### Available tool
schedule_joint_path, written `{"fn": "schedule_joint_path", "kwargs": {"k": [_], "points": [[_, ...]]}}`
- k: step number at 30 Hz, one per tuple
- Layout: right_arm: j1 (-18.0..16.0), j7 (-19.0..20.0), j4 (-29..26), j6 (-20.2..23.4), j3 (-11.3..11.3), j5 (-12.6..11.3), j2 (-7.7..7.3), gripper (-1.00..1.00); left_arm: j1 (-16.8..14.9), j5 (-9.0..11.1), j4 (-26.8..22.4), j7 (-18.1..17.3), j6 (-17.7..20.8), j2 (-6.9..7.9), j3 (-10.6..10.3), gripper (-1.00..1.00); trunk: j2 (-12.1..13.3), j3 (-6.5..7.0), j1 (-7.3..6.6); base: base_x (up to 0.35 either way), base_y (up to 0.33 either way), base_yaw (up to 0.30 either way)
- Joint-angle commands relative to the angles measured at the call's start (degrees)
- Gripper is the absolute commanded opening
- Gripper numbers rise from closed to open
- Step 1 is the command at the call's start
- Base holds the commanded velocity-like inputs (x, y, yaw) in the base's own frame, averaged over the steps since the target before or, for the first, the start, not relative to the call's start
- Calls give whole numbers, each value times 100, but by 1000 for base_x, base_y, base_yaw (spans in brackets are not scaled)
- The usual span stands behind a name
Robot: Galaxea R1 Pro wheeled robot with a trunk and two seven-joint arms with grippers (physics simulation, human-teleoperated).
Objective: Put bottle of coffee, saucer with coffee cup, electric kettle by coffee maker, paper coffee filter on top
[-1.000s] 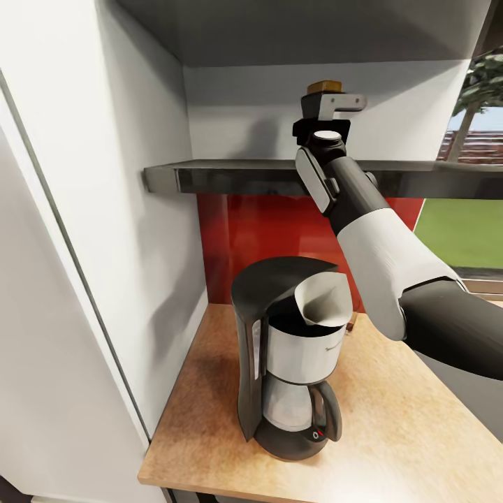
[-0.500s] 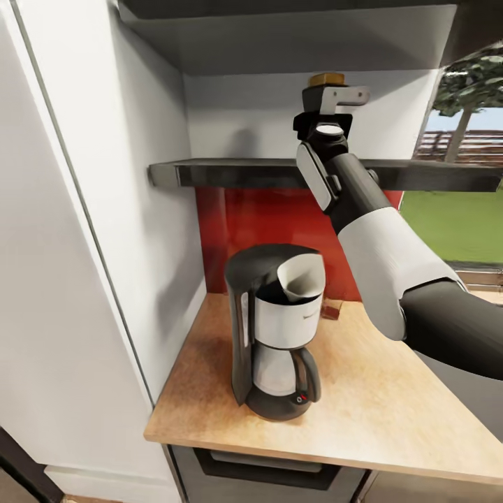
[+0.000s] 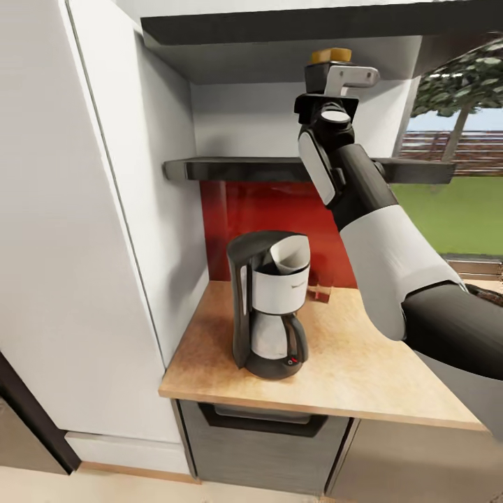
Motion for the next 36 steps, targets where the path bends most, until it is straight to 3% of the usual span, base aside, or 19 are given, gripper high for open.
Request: {"fn": "schedule_joint_path", "kwargs": {"k": [1,12,26,36], "points": [[-8,-41,-9,19,15,-25,0,-100,-7,40,6,6,8,1,-3,100,-14,-13,0,-305,0,0],[-8,-40,48,9,22,-16,0,-100,-7,49,-3,6,8,2,-3,100,-14,-11,0,-240,0,-9],[-8,-39,73,6,26,-18,0,-100,-7,49,-2,6,1,11,-3,100,-14,54,0,-120,0,-195],[34,-23,195,10,35,-35,0,-100,-7,49,-3,15,5,8,-14,100,-14,64,0,-175,0,-35]]}}
